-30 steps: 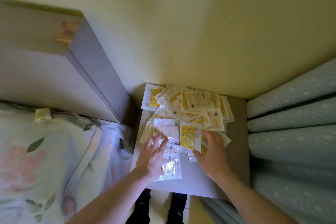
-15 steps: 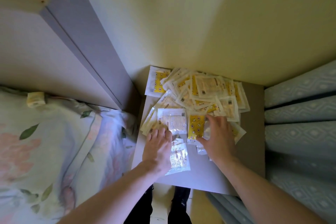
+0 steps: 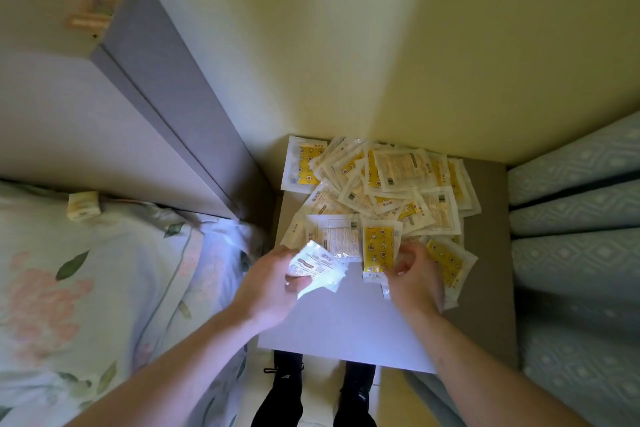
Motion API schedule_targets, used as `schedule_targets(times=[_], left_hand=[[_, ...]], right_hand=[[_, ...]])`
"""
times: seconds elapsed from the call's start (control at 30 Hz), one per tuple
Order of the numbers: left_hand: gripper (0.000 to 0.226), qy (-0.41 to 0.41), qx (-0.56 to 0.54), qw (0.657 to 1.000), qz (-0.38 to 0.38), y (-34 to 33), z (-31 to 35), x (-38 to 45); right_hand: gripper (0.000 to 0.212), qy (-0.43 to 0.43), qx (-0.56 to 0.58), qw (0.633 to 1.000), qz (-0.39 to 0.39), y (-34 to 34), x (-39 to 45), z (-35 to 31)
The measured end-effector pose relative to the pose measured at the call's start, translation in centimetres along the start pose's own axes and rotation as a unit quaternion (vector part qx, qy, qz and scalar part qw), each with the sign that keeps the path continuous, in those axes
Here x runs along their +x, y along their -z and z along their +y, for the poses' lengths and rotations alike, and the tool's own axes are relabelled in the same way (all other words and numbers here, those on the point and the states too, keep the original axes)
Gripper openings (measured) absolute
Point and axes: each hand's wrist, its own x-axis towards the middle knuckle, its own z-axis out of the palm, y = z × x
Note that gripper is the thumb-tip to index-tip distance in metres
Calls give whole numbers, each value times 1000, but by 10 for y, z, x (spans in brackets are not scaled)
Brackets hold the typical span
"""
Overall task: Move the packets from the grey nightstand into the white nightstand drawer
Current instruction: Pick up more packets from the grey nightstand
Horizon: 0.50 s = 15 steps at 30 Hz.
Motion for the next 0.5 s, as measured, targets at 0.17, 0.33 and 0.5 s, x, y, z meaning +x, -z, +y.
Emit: schedule_targets(times=[0.17,0.33,0.5], left_hand=[[22,85,-89,992,0,22,-20,-6],[24,121,-167,978,40,44,-35,-14],[20,146,-180,972,47,50,-49,-15]], right_hand=[[4,97,26,995,-17,14,-7,-1],[2,244,-19,966,-89,16,6,-30],[28,317,-155,925,-143,-7,23,-79]])
